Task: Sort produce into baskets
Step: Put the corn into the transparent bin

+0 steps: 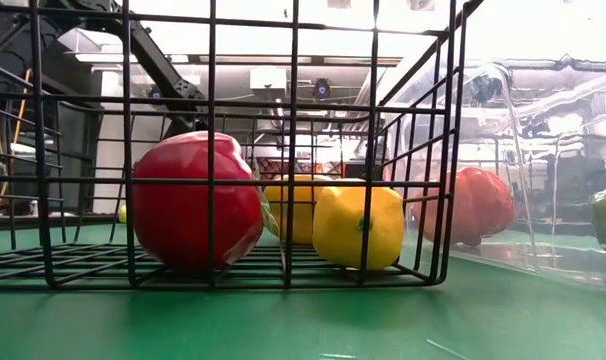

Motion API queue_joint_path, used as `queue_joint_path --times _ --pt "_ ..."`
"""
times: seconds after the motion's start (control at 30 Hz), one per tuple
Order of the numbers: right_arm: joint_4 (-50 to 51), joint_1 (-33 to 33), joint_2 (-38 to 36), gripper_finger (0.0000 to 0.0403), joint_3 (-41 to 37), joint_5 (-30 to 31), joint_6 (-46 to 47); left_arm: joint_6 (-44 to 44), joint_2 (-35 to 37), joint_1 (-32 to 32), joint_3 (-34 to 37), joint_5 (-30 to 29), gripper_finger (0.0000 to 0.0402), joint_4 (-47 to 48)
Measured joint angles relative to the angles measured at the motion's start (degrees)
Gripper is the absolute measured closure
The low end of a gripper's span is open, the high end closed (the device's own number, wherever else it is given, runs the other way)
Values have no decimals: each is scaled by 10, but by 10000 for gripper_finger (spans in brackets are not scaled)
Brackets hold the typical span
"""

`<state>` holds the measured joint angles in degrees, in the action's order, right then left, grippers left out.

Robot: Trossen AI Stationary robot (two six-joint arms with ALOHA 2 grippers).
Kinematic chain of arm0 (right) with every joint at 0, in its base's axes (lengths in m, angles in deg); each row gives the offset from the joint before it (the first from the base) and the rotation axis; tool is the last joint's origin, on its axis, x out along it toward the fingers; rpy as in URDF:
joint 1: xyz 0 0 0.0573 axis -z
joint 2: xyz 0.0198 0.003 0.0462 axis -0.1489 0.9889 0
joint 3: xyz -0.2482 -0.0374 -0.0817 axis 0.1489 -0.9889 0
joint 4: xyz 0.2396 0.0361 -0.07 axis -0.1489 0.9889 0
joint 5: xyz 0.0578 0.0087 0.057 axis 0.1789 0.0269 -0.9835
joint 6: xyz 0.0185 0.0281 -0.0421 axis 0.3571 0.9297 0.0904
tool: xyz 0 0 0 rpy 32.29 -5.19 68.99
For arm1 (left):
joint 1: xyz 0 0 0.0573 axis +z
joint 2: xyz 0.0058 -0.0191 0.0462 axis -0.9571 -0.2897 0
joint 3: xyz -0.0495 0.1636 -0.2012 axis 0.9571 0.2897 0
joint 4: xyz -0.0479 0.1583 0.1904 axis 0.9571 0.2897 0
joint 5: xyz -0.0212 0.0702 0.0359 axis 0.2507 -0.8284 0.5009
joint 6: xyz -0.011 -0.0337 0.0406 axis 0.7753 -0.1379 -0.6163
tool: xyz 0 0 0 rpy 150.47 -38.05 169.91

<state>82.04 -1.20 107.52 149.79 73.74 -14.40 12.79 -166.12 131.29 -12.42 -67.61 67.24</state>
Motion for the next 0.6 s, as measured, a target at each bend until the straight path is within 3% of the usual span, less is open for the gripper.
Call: queue_joint_path --times 0.2,0.3,0.6 --pt "0 0 2 38 0 0 7 0 0 0 0 9 94 -8" --pt "0 0 2 38 0 0 15 4 0 0 0 -1 119 -12" --pt "0 0 2 38 0 0 13 19 0 -1 0 -4 308 -3"
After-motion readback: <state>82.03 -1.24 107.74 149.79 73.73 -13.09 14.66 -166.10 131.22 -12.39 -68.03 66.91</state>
